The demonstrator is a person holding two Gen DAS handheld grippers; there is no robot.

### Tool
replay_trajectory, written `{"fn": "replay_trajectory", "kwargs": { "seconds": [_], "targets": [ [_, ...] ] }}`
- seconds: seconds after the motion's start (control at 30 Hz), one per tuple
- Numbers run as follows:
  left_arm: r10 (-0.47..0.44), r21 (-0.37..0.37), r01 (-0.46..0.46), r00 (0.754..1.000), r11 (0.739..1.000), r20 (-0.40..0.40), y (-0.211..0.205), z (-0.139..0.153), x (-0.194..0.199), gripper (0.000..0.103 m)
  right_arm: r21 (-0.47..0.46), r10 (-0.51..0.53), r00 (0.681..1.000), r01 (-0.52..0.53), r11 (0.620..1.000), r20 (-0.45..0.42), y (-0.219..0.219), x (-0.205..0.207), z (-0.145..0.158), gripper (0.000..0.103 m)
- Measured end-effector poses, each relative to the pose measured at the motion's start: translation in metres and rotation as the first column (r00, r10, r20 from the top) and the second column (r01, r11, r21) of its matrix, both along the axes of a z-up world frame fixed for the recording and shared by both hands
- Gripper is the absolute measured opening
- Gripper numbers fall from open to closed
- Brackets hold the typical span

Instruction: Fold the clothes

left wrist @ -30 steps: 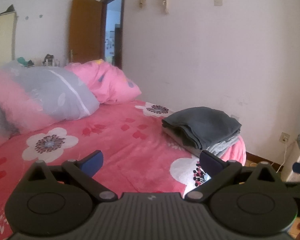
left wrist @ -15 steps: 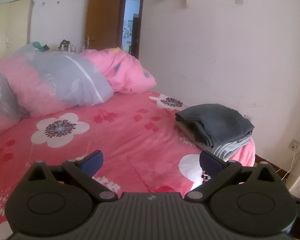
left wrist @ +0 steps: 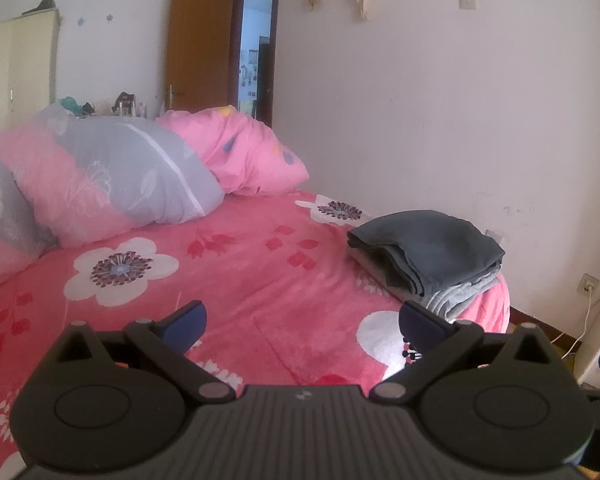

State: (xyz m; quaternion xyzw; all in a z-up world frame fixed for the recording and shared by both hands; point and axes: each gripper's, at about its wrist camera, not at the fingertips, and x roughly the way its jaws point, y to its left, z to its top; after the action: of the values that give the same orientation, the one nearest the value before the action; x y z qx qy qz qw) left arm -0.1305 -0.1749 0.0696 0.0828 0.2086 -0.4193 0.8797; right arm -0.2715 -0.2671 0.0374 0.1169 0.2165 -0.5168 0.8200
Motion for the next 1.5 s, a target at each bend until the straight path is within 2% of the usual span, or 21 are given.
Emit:
{"fn": "replay_trajectory", "kwargs": {
  "seconds": [0.57, 1.5],
  "targets": [
    [-0.04, 0.023, 0.041, 0.998, 0.999, -0.044, -0.005, -0.011, -0.004, 0.103, 0.004, -0.017, 1.0, 0.017, 1.0, -0.016, -0.005, -0.003, -0.003, 0.102],
    [-0.054, 0.032, 0.056, 0.998, 0.998, -0.04, -0.008, -0.015, -0.01, 0.103, 0.006, -0.02, 1.0, 0.02, 1.0, -0.017, -0.006, -0.006, -0.003, 0.102]
  ]
}}
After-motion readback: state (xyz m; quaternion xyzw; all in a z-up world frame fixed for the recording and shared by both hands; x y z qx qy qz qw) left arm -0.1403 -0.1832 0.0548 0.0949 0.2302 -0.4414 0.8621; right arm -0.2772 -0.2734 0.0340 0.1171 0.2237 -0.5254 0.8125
